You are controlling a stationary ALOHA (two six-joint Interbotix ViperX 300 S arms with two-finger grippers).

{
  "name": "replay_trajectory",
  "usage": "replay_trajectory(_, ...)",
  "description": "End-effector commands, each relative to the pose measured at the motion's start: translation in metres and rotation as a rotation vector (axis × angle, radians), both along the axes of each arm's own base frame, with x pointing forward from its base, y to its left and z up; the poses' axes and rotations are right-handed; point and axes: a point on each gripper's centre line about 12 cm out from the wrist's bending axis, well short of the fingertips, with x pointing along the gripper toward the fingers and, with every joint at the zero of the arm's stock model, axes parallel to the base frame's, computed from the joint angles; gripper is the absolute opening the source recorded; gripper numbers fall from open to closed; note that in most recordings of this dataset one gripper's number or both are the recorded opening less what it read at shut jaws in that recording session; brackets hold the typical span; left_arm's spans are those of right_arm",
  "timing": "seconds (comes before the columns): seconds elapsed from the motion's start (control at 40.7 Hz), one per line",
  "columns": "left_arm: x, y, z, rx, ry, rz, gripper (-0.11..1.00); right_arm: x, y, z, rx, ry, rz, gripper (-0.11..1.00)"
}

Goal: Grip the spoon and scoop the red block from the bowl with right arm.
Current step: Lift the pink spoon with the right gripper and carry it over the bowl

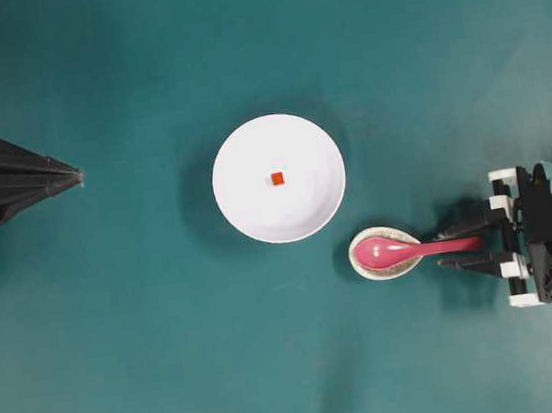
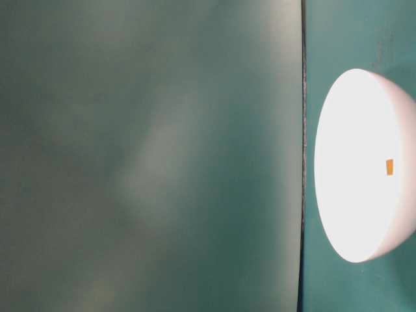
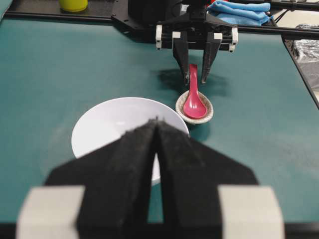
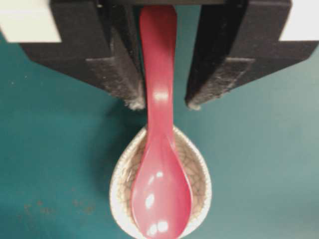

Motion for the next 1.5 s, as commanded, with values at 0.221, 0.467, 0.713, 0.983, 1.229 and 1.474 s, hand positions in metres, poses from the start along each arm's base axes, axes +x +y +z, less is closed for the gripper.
replay_trajectory(0.221,0.002,0.0,0.011,-0.002,-0.026,-0.002,0.0,0.001,0.001,0.005,0.006,-0.034,0.0,0.33)
replay_trajectory(0.467,0.002,0.0,0.011,-0.002,-0.026,-0.002,0.0,0.002,0.001,0.005,0.005,-0.035,-0.001,0.33)
replay_trajectory(0.713,0.002,0.0,0.011,-0.008,-0.026,-0.002,0.0,0.002,0.001,0.005,0.004,-0.037,-0.001,0.25)
replay_trajectory(0.983,0.002,0.0,0.011,-0.02,-0.021,-0.001,0.0,0.004,0.003,0.016,0.03,-0.078,0.001,0.24)
replay_trajectory(1.229,0.002,0.0,0.011,-0.021,-0.021,-0.001,0.0,0.006,0.001,0.05,0.103,-0.183,-0.002,0.24)
replay_trajectory(1.474,0.002,0.0,0.012,-0.02,-0.023,-0.001,0.0,0.023,-0.007,0.1,0.204,-0.244,-0.033,0.24)
